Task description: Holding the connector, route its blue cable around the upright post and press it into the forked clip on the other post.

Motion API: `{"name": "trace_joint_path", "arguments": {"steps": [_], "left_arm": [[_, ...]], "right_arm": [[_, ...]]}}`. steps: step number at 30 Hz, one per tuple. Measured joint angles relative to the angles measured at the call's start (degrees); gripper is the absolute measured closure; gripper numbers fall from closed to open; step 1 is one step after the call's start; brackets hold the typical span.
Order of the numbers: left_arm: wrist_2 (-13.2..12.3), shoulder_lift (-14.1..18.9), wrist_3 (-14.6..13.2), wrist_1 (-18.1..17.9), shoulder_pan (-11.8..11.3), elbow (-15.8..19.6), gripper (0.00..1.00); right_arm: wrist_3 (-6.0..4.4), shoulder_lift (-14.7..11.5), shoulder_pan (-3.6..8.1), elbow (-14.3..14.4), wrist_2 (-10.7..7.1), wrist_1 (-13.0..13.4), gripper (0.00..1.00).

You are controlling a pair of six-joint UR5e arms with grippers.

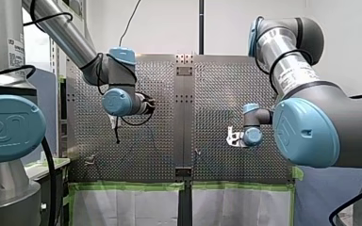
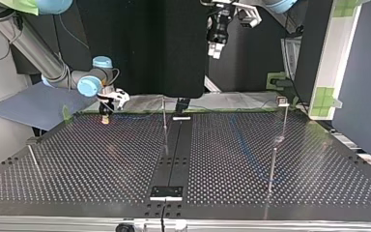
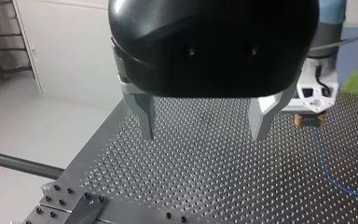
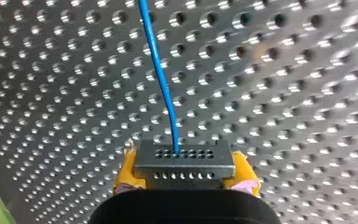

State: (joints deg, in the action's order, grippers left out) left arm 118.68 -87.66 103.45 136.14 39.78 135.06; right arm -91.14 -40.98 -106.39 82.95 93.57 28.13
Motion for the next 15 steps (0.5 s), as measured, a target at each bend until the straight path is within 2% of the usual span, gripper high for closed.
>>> {"name": "trace_joint_path", "arguments": {"steps": [5, 15], "left_arm": [[0.40, 0.00, 0.05, 0.01, -0.01, 0.00, 0.00], [0.45, 0.00, 0.15, 0.02, 0.27, 0.08, 0.00]], "right_arm": [[-0.28, -2.87, -0.81, 0.40, 1.84, -2.42, 1.00], [-0.48, -8.13, -1.47, 3.81, 3.26, -3.43, 1.00]]}}
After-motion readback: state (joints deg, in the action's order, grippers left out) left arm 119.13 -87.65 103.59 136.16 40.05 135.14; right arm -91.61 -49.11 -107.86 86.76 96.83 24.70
